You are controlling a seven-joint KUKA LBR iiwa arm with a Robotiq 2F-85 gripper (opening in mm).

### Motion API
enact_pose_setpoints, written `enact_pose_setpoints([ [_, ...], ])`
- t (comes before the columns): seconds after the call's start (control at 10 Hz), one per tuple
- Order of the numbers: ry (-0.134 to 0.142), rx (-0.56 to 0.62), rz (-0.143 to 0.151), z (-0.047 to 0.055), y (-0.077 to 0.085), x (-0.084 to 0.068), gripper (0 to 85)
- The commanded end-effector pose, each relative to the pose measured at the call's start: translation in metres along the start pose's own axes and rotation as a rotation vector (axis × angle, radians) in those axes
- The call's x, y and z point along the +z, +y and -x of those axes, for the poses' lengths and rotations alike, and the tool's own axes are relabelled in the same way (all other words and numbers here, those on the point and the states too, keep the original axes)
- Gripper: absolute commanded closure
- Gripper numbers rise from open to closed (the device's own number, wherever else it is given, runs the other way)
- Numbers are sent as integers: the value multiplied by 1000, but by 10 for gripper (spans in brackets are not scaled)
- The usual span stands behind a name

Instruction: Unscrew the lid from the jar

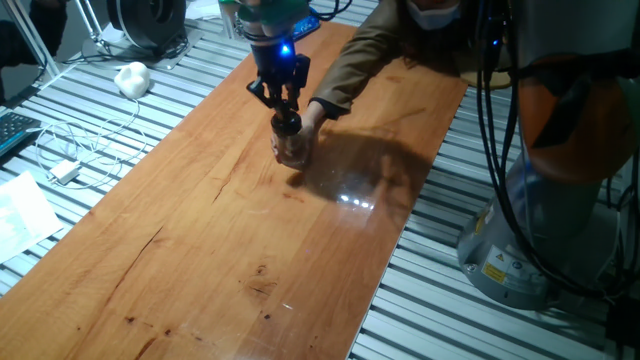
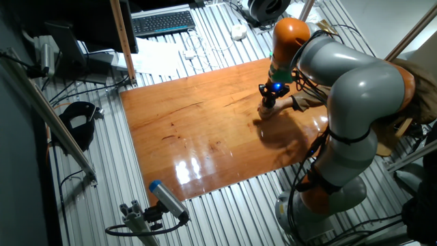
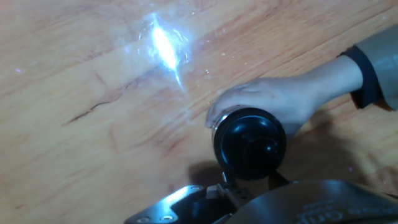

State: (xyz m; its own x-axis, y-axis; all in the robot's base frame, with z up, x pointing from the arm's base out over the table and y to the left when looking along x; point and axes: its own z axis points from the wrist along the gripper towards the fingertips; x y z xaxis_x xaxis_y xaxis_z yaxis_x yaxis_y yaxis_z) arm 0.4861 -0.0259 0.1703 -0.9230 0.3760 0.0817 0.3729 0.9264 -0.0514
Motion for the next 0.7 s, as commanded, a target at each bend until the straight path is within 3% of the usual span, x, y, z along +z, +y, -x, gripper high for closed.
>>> enact_pose_setpoints([
  [0.0,2,10,1,0,3,-2,510],
  [0.1,1,19,0,0,7,-4,510],
  [0.3,-17,53,27,2,14,2,510],
  [0.5,-32,58,27,7,20,9,510],
  [0.6,-39,58,31,11,22,13,680],
])
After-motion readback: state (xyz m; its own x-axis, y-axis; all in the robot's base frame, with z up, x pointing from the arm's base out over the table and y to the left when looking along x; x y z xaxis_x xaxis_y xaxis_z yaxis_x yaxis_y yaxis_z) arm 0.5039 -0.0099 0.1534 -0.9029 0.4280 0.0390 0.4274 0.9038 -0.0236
